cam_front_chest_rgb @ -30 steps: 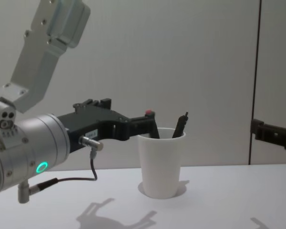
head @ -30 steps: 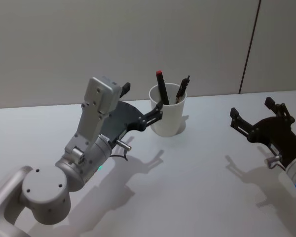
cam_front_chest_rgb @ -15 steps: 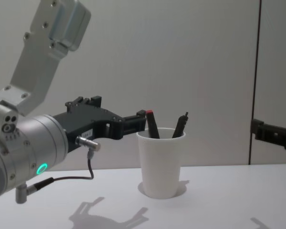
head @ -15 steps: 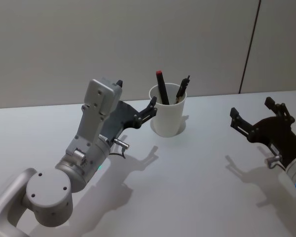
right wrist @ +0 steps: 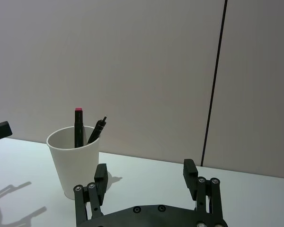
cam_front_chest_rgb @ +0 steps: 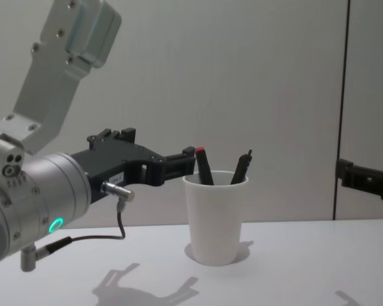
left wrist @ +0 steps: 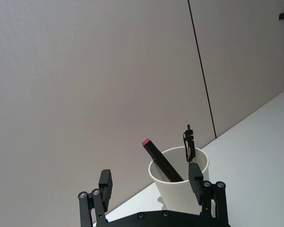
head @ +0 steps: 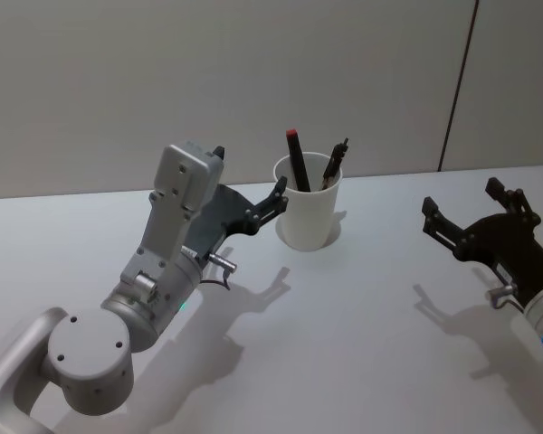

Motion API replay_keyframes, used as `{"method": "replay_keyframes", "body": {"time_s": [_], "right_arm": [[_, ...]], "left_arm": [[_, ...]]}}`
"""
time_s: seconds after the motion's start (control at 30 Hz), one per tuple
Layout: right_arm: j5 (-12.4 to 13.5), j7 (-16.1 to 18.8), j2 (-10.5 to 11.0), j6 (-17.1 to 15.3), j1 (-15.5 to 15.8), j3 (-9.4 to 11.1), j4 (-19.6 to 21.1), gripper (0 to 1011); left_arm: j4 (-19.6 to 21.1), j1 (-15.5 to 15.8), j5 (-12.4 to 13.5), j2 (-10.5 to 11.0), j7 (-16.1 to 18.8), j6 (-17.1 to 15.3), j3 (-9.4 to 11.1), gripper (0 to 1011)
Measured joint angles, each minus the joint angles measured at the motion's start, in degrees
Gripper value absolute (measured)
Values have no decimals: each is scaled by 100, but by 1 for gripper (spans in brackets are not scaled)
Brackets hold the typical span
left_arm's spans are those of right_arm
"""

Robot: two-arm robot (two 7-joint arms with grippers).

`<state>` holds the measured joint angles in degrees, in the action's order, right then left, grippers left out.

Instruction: Place the pen into the pen holder.

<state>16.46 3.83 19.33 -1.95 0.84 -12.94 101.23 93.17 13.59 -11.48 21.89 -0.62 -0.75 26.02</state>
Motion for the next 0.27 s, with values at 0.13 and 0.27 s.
{"method": "replay_keyframes", "body": {"time_s": [0.13,0.27], "right_arm": [[0,0,1,0,0,0,0,1001],[0,0,0,0,0,0,0,1001]], "left_arm": [[0,0,-1,0,0,-1,0,1001],[0,0,0,0,0,-2,0,1001]]}}
